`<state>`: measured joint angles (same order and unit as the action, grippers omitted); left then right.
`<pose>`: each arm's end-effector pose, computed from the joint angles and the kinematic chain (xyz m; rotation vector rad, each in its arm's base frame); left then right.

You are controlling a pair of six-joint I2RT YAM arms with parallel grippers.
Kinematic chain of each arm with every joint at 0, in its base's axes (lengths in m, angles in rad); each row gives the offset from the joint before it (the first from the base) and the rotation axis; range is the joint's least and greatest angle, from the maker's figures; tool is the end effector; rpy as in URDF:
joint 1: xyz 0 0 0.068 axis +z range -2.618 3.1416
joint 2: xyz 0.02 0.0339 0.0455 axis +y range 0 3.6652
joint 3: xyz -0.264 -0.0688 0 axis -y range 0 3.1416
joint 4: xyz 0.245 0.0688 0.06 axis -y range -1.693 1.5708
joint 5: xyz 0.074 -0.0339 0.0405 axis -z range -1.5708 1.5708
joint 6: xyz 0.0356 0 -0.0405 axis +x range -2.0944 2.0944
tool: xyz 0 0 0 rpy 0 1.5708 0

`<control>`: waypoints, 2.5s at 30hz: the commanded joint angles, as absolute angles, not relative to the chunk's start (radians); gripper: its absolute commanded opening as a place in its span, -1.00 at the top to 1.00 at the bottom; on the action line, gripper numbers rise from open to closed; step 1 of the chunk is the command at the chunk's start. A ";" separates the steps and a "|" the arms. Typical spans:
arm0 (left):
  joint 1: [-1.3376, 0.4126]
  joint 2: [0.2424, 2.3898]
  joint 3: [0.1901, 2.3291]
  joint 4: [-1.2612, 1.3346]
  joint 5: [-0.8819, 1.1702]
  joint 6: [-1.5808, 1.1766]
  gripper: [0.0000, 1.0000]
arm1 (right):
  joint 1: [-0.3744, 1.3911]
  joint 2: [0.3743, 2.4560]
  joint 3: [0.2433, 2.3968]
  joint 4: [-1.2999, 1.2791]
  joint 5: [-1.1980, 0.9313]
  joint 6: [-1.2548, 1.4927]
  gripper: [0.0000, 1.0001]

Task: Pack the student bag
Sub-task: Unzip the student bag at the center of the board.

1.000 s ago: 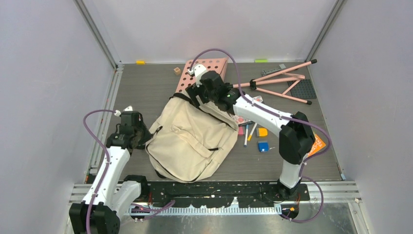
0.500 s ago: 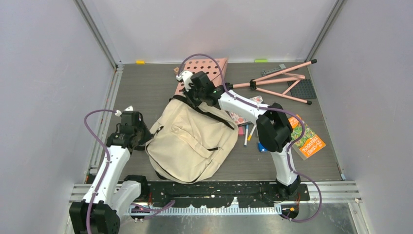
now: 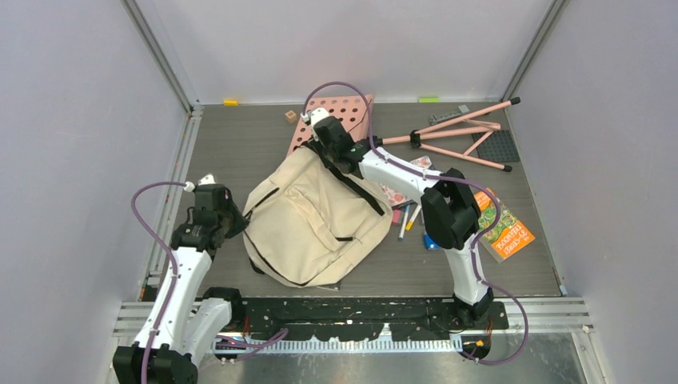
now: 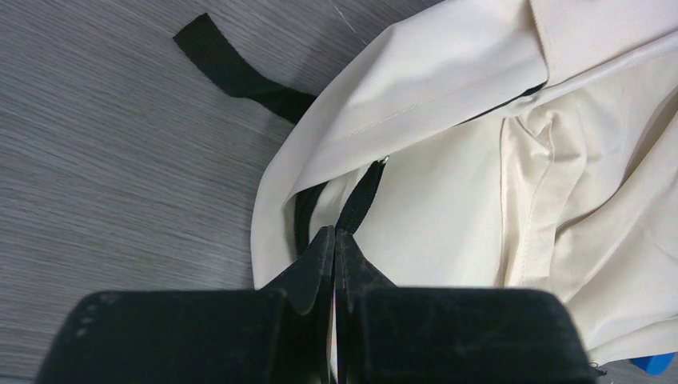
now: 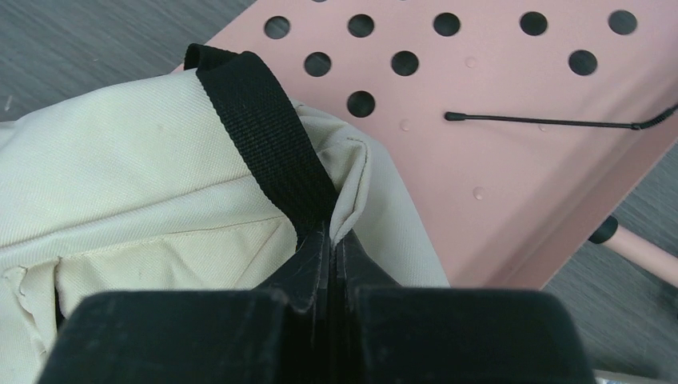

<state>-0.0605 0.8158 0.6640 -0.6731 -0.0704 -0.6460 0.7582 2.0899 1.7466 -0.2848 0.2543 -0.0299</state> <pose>0.1645 -0.0075 0.2476 -0.7265 2.2953 -0.2463 0.3617 0.3302 0.2530 -0.7040 2.0620 0.1349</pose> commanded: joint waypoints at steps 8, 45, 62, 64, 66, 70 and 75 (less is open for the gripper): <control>-0.054 0.779 0.675 -0.730 -0.084 -0.645 1.00 | 0.691 1.995 1.760 -0.203 0.631 0.115 0.99; -0.054 0.765 0.698 -0.686 -0.092 -0.690 1.00 | 1.006 1.869 1.509 -0.250 0.310 -0.082 -0.71; -0.055 0.736 0.696 -0.720 -0.137 -0.686 1.00 | 1.013 2.130 1.712 -0.194 0.698 -0.105 0.96; -0.055 0.721 0.692 -0.722 -0.132 -0.700 1.00 | 1.003 2.133 1.742 -0.221 0.714 -0.068 0.99; -0.054 0.706 0.682 -0.723 -0.109 -0.725 1.00 | 0.995 2.142 1.774 -0.242 0.722 -0.042 0.99; -0.054 0.671 0.655 -0.734 -0.095 -0.740 1.00 | 0.983 2.176 1.838 -0.289 0.736 -0.017 0.99; -0.054 0.664 0.634 -0.737 -0.078 -0.736 1.00 | 0.979 2.192 1.891 -0.322 0.699 -0.005 0.99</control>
